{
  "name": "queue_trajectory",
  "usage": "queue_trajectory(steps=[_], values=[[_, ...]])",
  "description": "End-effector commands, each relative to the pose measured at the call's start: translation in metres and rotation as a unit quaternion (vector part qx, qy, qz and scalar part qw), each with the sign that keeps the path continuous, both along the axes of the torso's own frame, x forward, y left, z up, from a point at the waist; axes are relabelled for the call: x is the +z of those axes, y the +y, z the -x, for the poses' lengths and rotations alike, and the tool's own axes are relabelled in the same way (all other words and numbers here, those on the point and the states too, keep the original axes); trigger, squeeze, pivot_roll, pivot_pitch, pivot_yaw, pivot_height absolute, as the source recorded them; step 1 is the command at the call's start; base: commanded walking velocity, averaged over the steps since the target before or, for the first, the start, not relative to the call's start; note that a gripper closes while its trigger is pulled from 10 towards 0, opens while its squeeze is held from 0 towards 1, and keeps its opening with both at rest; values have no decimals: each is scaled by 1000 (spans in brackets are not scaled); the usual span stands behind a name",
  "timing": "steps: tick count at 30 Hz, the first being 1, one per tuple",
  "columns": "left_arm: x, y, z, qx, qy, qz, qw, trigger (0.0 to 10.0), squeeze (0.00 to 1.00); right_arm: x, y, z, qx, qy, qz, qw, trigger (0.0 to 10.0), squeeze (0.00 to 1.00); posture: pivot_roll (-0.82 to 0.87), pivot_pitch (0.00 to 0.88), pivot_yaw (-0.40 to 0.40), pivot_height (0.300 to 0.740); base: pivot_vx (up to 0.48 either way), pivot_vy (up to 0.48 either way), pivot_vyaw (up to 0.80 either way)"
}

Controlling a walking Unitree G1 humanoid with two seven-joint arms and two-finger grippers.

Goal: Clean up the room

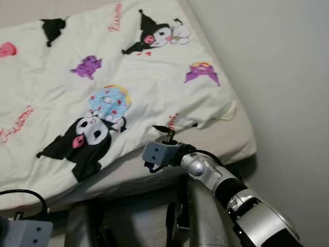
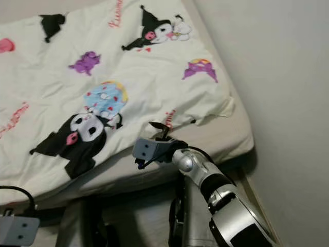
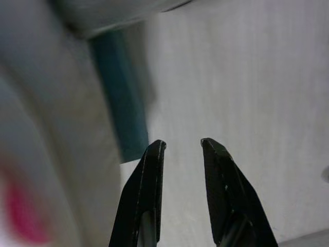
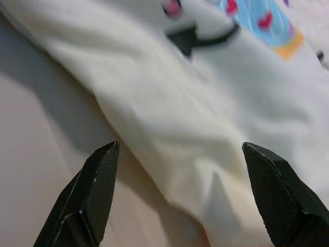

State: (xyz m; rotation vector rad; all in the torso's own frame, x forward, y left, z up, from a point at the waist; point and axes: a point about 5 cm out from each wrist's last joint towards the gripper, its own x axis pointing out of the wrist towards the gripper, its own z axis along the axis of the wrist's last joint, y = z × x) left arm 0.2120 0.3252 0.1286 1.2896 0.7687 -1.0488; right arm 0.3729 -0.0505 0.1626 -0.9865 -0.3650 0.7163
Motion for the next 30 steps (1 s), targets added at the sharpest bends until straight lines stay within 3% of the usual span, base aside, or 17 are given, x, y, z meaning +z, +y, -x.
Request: queue_trajectory(steps=[1, 5, 6, 8, 9, 12, 13, 14, 15, 16, 18, 22, 23, 24, 25, 27, 30], values=[[-3, -4, 0, -3, -3, 3, 1000, 10000, 0, -10, 0, 3, 0, 14, 9, 1000, 10000, 0, -42, 513, -48, 564, 0, 0, 0], [1, -9, -3, 2, -9, 24, 1000, 10000, 0, -10, 0, 3, 0, 14, 8, 1000, 10000, 0, -43, 513, -49, 564, 0, 0, 0], [7, -18, -6, 10, -18, 72, 997, 10000, 0, -10, 0, 3, -2, 16, 5, 1000, 10000, 0, -43, 514, -49, 564, 0, 0, 0], [29, -51, -17, 60, -31, 261, 963, 10000, 0, -9, -3, 1, -17, 38, -30, 999, 10000, 0, -40, 512, -49, 564, 0, 0, 0], [29, -51, -17, 60, -31, 261, 963, 10000, 0, -9, -3, 1, -17, 38, -30, 999, 10000, 0, -40, 512, -49, 564, 0, 0, 0], [48, -82, -22, 69, -19, 423, 903, 10000, 0, -8, -13, -8, -83, 111, -124, 983, 10000, 0, -39, 513, -47, 564, 0, 0, 0], [48, -82, -22, 69, -19, 423, 903, 10000, 0, -8, -13, -8, -83, 111, -124, 983, 10000, 0, -39, 513, -47, 564, 0, 0, 0], [56, -91, -26, 71, -34, 464, 882, 10000, 0, -9, -22, -12, -117, 125, -133, 976, 10000, 0, -38, 514, -45, 564, 0, 0, 0], [56, -91, -26, 71, -34, 464, 882, 10000, 0, -9, -22, -12, -117, 125, -133, 976, 10000, 0, -38, 514, -45, 564, 0, 0, 0], [61, -96, -29, 73, -45, 490, 868, 10000, 0, -10, -27, -15, -140, 131, -135, 972, 10000, 0, -38, 514, -45, 564, 0, 0, 0], [82, -116, -40, 82, -79, 561, 820, 10000, 0, -18, -40, -15, -156, 111, -56, 980, 10000, 0, -33, 517, -44, 564, 0, 0, 0], [84, -120, -48, 93, -118, 558, 816, 10000, 0, -24, -44, -13, -154, 101, -7, 983, 10000, 0, -32, 518, -43, 564, 0, 0, 0], [80, -118, -55, 114, -161, 522, 830, 10000, 0, -28, -44, -12, -147, 85, 34, 985, 10000, 0, -20, 525, -39, 564, 0, 0, 0], [80, -118, -55, 114, -161, 522, 830, 10000, 0, -28, -44, -12, -147, 85, 34, 985, 10000, 0, -20, 525, -39, 564, 0, 0, 0], [75, -114, -61, 131, -199, 482, 843, 10000, 0, -32, -46, -11, -144, 68, 78, 984, 10000, 0, -9, 528, -35, 564, 0, 0, 0], [69, -109, -65, 158, -247, 436, 851, 10000, 0, -37, -49, -10, -138, 38, 134, 981, 10000, 0, 6, 532, -31, 564, 0, 0, 0], [68, -108, -65, 183, -281, 431, 838, 10000, 0, -36, -51, -11, -141, -19, 194, 971, 10000, 0, 32, 542, -22, 564, 0, 0, 0]])
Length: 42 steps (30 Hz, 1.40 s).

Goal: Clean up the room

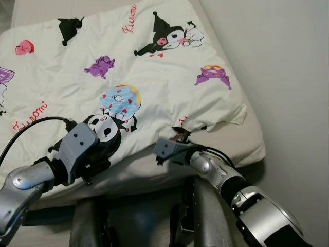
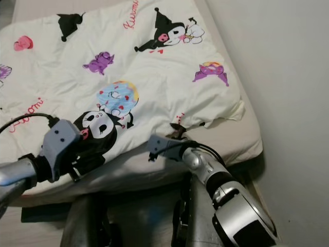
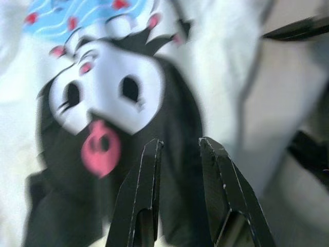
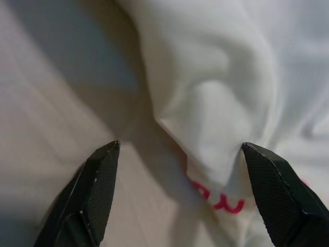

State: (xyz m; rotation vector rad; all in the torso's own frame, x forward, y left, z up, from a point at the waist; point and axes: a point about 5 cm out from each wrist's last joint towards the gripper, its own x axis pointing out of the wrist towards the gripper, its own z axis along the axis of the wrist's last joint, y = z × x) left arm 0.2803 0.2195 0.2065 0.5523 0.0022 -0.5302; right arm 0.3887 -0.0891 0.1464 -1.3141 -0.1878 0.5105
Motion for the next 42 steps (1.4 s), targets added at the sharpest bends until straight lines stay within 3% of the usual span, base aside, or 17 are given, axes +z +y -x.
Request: queue_trajectory(steps=[1, 6, 9, 14, 16, 21, 27, 28, 35, 36, 37, 42], values=[[-9, -3, 4, 11, 5, -10, 1000, 10000, 0, -19, -12, 4, -19, 3, 59, 998, 10000, 0, 32, 542, -22, 564, 0, 0, 0], [-6, -10, 11, 33, -31, -23, 999, 10000, 0, -9, -14, -1, -27, -67, 106, 992, 10000, 0, 73, 546, -8, 564, 0, 0, 0], [-7, -11, 13, 30, -33, -27, 999, 10000, 0, -6, -14, -2, -27, -83, 121, 989, 10000, 0, 75, 547, -8, 564, 0, 0, 0], [-6, -14, 24, 29, -45, -64, 997, 10000, 0, 2, -14, -7, -11, -132, 212, 968, 10000, 0, 111, 548, -9, 564, 0, 0, 0], [-6, -14, 24, 29, -45, -64, 997, 10000, 0, 2, -14, -7, -11, -132, 212, 968, 10000, 0, 111, 548, -9, 564, 0, 0, 0], [-3, -6, 31, 43, -52, -100, 993, 10000, 0, 17, -27, -15, -30, -155, 274, 949, 10000, 0, 139, 541, -19, 564, 0, 0, 0], [1, 1, 34, 57, -56, -119, 990, 10000, 0, 28, -46, -20, -67, -153, 296, 940, 10000, 0, 143, 539, -23, 564, 0, 0, 0], [2, 3, 36, 63, -57, -123, 989, 10000, 0, 31, -54, -21, -85, -147, 293, 941, 10000, 0, 137, 539, -26, 564, 0, 0, 0], [4, 3, 35, 67, -65, -124, 988, 10000, 0, 26, -62, -20, -101, -119, 265, 952, 10000, 0, 132, 540, -19, 564, 0, 0, 0], [4, 2, 35, 67, -67, -124, 988, 10000, 0, 25, -62, -20, -102, -116, 262, 953, 2235, 0, 132, 540, -19, 564, 0, 0, 0], [5, 2, 34, 66, -69, -126, 987, 10000, 0, 24, -62, -19, -103, -110, 254, 955, 0, 0, 135, 541, -17, 564, 0, 0, 0], [7, 3, 32, 70, -77, -128, 986, 10000, 0, 21, -62, -18, -106, -100, 241, 960, 0, 0, 136, 542, -15, 564, 0, 0, 0]])
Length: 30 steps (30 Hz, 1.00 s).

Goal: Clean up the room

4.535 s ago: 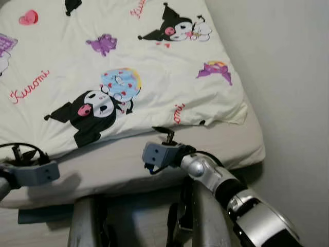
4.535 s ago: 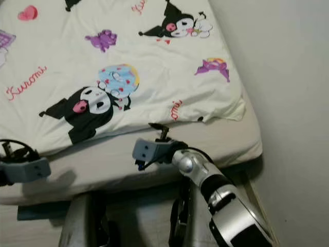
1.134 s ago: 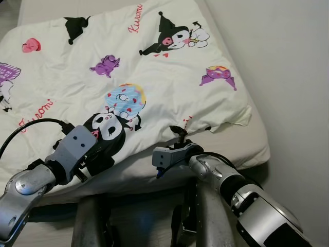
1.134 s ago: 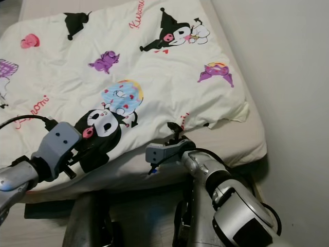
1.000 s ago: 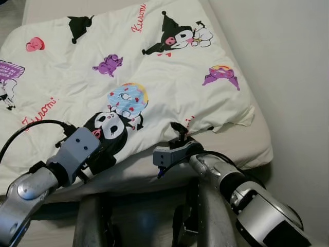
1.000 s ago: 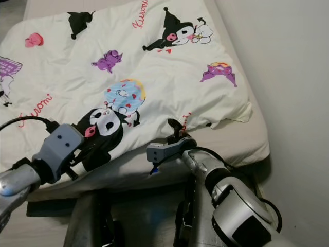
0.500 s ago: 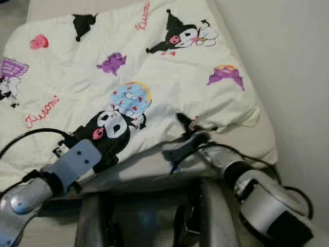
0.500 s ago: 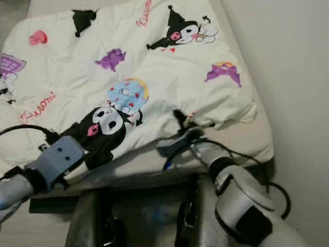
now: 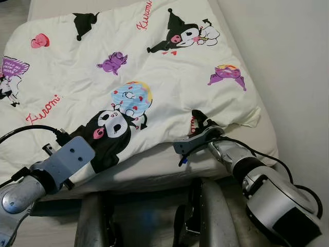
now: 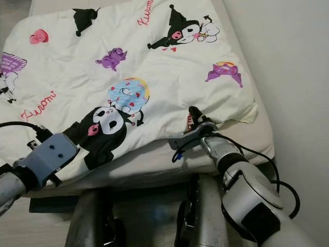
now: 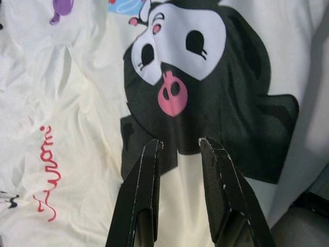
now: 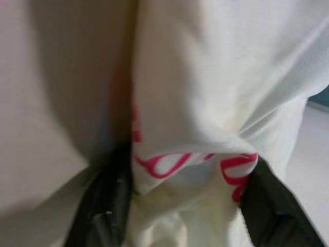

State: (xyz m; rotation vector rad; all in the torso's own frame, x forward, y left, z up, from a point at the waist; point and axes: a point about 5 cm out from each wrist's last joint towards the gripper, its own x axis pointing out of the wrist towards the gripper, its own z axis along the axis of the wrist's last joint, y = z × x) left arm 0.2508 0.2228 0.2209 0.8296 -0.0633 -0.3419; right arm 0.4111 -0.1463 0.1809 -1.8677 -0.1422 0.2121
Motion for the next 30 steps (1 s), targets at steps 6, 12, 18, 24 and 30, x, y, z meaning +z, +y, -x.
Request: queue_trajectory(steps=[6, 12, 18, 24, 30], values=[[-5, 2, 2, 6, 5, -10, 1000, 10000, 0, -16, -7, 5, -16, 30, -14, 999, 0, 0, 134, 540, -17, 564, 0, 0, 0], [-3, 10, 3, 15, -3, -22, 1000, 10000, 0, -17, -12, 5, -17, 39, -3, 999, 0, 0, 126, 538, -22, 564, 0, 0, 0], [-2, 14, 2, 19, -5, -33, 999, 10000, 0, -19, -20, 7, -17, 52, 21, 998, 0, 0, 125, 536, -25, 564, 0, 0, 0], [-1, 17, 3, 21, -6, -38, 999, 10000, 0, -32, -30, 12, -35, 131, -15, 991, 0, 0, 115, 537, -30, 564, 0, 0, 0], [-3, 18, 3, 20, -4, -39, 999, 10000, 0, -52, -43, 24, -25, 217, 52, 974, 0, 0, 106, 535, -33, 564, 0, 0, 0]])
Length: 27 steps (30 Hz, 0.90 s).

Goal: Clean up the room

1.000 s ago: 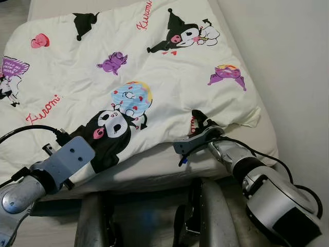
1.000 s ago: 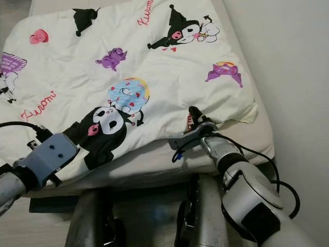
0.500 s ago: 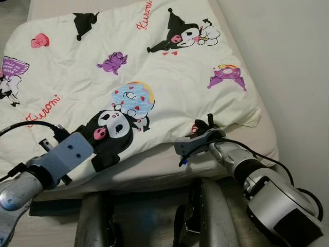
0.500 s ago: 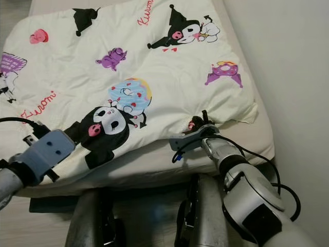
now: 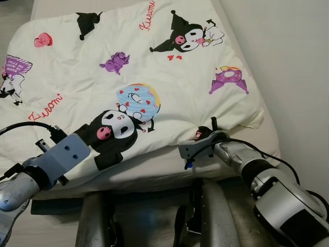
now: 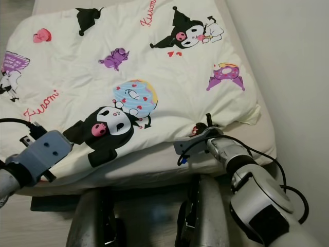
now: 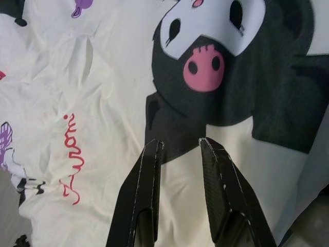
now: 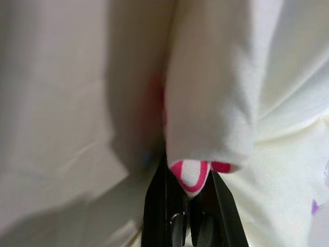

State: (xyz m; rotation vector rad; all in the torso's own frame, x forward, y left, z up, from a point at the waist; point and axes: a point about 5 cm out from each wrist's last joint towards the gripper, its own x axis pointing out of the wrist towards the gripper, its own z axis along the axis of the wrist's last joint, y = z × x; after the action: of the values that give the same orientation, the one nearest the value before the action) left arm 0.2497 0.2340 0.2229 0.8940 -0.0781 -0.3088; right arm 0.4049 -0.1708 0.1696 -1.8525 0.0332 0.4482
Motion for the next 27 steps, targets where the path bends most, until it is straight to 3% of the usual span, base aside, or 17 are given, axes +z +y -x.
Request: queue_trajectory(steps=[1, 15, 21, 27], values=[[-6, 7, 2, 8, 15, -10, 1000, 10000, 0, -46, -27, 22, -20, 122, 65, 990, 0, 0, 102, 534, -36, 564, 0, 0, 0], [-7, 11, 1, 8, 11, -18, 1000, 10000, 0, -36, -53, 25, -40, 150, 85, 984, 0, 0, 97, 530, -39, 564, 0, 0, 0], [-7, 14, 1, 9, 9, -24, 1000, 10000, 0, -35, -75, 34, -68, 236, 112, 963, 0, 0, 90, 526, -44, 564, 0, 0, 0], [-6, 13, -1, 7, 3, -21, 1000, 10000, 0, -33, -83, 40, -81, 294, 94, 948, 0, 0, 82, 516, -51, 564, 0, 0, 0]])
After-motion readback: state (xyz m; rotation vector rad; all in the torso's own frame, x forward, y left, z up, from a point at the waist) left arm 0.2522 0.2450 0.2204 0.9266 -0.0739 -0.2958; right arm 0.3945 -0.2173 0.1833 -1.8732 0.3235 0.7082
